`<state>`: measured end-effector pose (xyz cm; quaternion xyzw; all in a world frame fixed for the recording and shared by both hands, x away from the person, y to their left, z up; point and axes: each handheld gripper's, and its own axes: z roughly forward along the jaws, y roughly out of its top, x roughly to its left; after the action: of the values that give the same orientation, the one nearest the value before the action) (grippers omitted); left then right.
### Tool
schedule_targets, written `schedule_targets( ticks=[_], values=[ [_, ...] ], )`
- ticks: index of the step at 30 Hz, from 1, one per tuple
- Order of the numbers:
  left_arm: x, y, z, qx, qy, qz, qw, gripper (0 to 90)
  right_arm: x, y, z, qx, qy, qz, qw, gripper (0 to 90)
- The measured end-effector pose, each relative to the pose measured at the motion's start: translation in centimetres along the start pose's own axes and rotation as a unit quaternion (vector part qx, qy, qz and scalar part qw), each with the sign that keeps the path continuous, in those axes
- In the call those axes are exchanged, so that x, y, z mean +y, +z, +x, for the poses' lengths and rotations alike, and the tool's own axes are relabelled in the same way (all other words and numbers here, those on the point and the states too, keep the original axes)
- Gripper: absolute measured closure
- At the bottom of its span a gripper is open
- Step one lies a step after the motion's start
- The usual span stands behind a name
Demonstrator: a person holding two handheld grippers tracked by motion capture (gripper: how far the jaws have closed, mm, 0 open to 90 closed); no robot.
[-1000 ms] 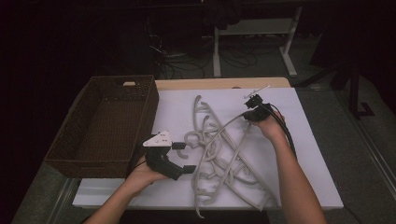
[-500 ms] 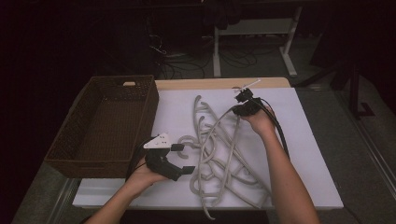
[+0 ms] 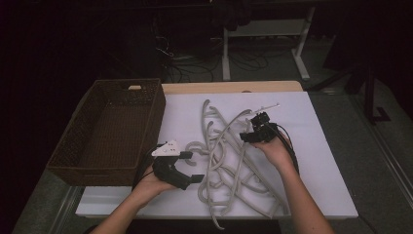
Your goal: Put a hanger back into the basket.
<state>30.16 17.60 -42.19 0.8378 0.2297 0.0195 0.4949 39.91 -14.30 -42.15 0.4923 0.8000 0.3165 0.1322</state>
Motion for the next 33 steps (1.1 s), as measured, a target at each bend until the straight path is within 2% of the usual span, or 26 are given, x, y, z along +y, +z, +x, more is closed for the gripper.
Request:
schedule_targets(
  ticks=[4, 7, 13, 18, 19, 24, 33],
  values=[
    [0.0, 0.0, 0.2, -0.002, -0.001, -0.001, 1.0000, 4.1, -0.2, 0.8, 0.1, 0.000, 0.012, 0.005, 0.9999, 35.3],
    [0.0, 0.1, 0.3, -0.002, -0.001, 0.000, 1.0000, 4.1, -0.3, 1.8, 0.3, -0.004, 0.021, 0.014, 0.9997, 40.5],
    [0.1, 0.1, 0.3, -0.006, -0.001, -0.002, 1.0000, 4.1, -0.4, 2.6, 0.2, -0.005, 0.042, 0.024, 0.9988, 49.0],
    [0.1, 0.2, 0.2, -0.005, 0.001, -0.001, 1.0000, 4.1, -0.3, 3.1, 0.5, -0.011, 0.046, 0.031, 0.9984, 52.8],
    [0.1, 0.1, 0.2, -0.005, 0.001, -0.001, 1.0000, 4.1, -0.2, 3.0, 0.5, -0.015, 0.055, 0.025, 0.9981, 55.3],
    [0.1, 0.1, 0.3, -0.004, -0.001, -0.001, 1.0000, 4.1, 0.2, 2.3, 0.7, -0.013, 0.064, 0.001, 0.9979, 59.4],
    [0.1, -0.1, 0.3, -0.002, -0.001, -0.003, 1.0000, 4.1, 1.5, 1.3, 1.7, -0.008, 0.053, -0.027, 0.9982, 64.3]
  ],
)
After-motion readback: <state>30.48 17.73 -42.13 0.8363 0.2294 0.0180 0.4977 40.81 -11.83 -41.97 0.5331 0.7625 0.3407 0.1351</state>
